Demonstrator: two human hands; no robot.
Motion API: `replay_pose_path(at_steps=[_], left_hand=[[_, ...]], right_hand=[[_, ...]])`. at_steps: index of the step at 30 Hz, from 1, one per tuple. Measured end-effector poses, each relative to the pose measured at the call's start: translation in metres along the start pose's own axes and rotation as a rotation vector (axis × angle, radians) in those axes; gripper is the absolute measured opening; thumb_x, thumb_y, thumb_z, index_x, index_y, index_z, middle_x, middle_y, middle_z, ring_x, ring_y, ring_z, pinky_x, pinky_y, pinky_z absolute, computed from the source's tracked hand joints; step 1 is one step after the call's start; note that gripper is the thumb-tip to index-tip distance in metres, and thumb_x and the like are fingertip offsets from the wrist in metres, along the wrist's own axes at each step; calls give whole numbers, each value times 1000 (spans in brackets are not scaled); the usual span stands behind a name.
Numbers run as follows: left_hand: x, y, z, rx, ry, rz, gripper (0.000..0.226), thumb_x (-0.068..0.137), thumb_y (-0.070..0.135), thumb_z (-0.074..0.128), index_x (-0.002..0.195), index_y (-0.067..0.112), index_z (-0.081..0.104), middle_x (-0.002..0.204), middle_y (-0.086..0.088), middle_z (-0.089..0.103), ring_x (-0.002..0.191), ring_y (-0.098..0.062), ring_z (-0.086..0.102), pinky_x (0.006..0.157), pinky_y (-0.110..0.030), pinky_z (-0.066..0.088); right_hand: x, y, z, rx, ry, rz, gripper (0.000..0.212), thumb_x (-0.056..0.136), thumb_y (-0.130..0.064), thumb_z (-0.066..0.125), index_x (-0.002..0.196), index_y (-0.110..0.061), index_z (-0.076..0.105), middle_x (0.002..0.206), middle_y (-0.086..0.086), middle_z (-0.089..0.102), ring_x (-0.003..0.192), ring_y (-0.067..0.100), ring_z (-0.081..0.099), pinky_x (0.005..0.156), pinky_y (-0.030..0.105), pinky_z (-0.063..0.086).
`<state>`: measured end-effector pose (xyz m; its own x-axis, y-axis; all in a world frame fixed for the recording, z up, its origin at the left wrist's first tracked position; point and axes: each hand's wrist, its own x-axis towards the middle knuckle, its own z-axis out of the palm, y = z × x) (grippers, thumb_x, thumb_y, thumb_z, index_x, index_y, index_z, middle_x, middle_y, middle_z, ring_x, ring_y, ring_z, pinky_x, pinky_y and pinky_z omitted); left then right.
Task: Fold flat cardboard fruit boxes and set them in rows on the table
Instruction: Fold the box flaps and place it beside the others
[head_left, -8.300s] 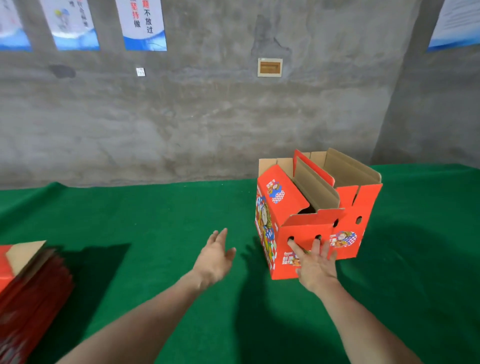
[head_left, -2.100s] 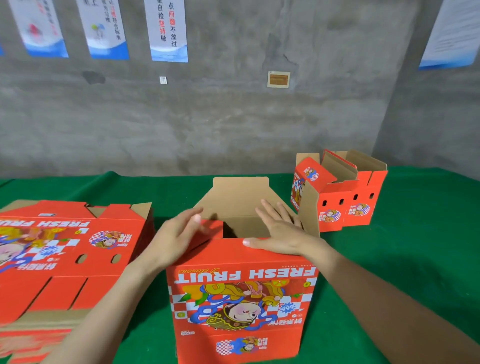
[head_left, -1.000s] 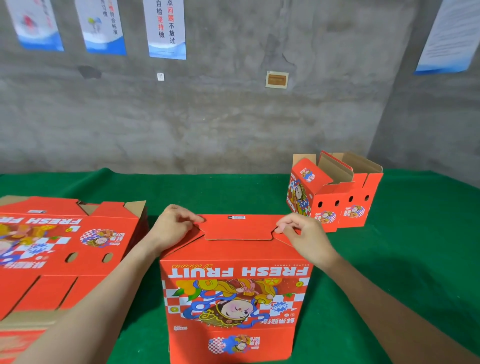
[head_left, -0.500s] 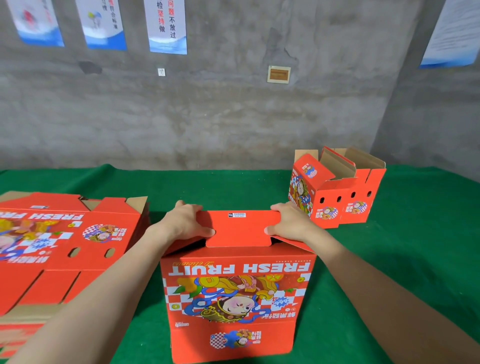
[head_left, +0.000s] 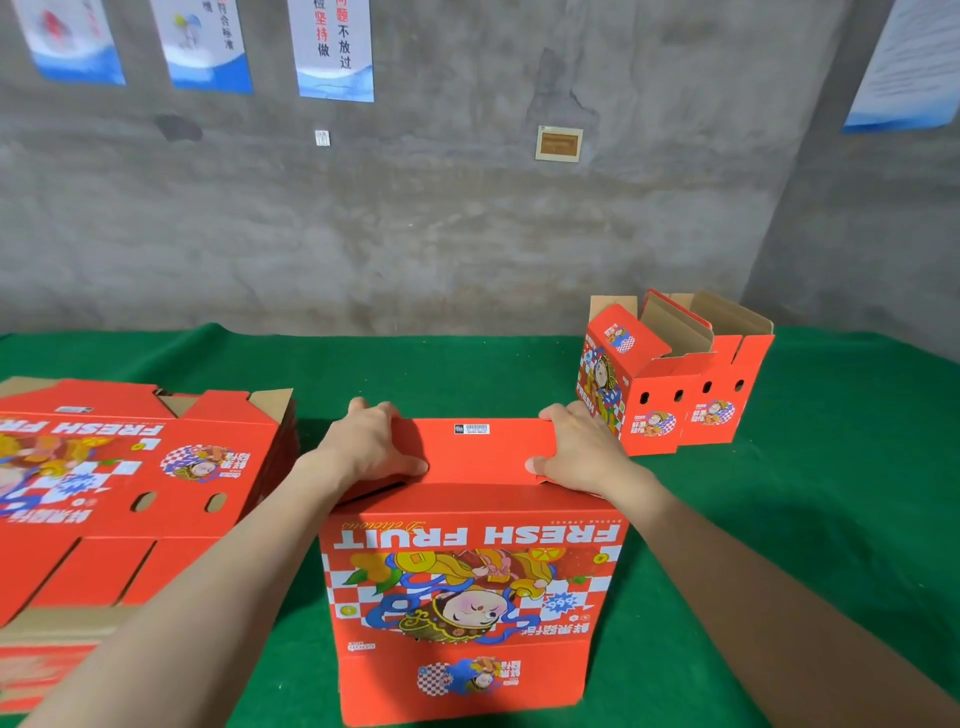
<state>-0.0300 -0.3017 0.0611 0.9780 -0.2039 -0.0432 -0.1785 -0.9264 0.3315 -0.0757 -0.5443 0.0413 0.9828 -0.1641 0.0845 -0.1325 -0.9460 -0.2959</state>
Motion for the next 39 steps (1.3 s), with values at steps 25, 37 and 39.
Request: replay_pose_path(at_steps=[25,37,39], left_hand=[[-16,-58,-15,-1448,-56,-173,22,94,36,48,80,22,57,60,3,64,46,-9,62,50,-19,47],[-11,-73,13,-1230,-42,115,85,66,-34,31,131,15,51,120,0,65,84,-14,69,57,-28,56],[-10,-70,21,-1048,65,115,74,70,-33,35,125,14,53,110,3,66,84,-7,66,57,-21,51]], right_hand=[[-30,60,5,1281,-343,218,48,94,-50,46,115,-12,64,114,13,68,101,22,67,77,36,57],[-33,82,8,1136,-268,-12,77,72,15,69,125,-26,32,131,15,47,81,24,65,69,31,55],[-36,79,11,1170,-234,-19,66,73,14,69,121,-17,35,126,14,49,77,20,67,64,28,55]])
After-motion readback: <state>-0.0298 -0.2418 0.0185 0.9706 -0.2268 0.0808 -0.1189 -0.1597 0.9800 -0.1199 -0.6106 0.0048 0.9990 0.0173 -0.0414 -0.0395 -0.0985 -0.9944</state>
